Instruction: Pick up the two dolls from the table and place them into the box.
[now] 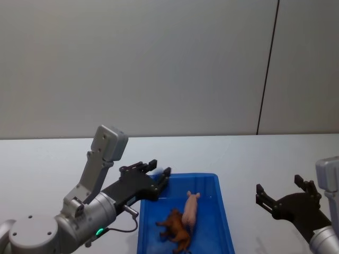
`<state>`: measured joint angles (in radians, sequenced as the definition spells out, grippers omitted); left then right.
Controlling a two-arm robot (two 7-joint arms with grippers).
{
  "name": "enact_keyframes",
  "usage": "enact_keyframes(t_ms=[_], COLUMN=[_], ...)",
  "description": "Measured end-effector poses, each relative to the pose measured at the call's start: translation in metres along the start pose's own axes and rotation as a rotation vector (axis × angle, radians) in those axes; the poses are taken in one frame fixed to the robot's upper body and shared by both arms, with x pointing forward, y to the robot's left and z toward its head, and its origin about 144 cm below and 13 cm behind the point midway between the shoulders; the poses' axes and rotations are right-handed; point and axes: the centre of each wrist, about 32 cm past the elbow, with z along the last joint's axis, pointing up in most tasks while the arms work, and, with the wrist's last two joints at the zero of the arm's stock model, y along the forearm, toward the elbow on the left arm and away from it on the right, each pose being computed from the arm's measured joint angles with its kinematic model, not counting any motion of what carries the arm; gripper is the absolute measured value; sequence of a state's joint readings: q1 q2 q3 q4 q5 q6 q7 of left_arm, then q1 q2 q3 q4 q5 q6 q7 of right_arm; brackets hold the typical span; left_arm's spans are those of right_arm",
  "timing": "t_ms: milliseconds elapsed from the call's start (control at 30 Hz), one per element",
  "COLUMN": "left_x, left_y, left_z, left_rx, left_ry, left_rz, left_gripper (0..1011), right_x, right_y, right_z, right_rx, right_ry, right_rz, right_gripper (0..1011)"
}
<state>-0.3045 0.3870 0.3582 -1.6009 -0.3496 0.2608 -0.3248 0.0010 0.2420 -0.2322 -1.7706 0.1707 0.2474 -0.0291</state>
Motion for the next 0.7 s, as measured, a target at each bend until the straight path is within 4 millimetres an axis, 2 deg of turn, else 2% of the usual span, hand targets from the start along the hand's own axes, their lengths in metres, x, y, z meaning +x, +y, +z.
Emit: enact_keyframes(t_ms=[33,67,300,333,433,567,700], left_x=[0.000,-0.001,-0.003,-0.004,-0.004,-0.005,-0.005], left_y=[-0.001,-0.002,-0.008,-0.009,-0.010,-0.011,-0.013], left_z=[0.000,0.001,0.003,0.003,0.004,0.004,0.005], left_rx=[-0.004,-0.008,-0.034,-0.038,-0.044,-0.050,-0.055], left_ry=[0.002,0.004,0.014,0.016,0.020,0.022,0.024], left_rz=[-0.006,-0.013,-0.055,-0.062,-0.073,-0.083,-0.091], left_gripper=[380,441,653,712,770,915,1002], right_x=[0.000,0.000,0.000,0.000,0.000,0.000,0.000], right_y=[0.000,0.000,0.000,0.000,0.000,0.000,0.000], right_z=[0.000,0.000,0.000,0.000,0.000,0.000,0.000], right_rx=[0.000,0.000,0.000,0.000,0.000,0.000,0.000], right_ry=[0.000,0.000,0.000,0.000,0.000,0.000,0.000], right_rz=[0.000,0.000,0.000,0.000,0.000,0.000,0.000], right_gripper=[1001,1001,1001,1001,1001,1001,1001])
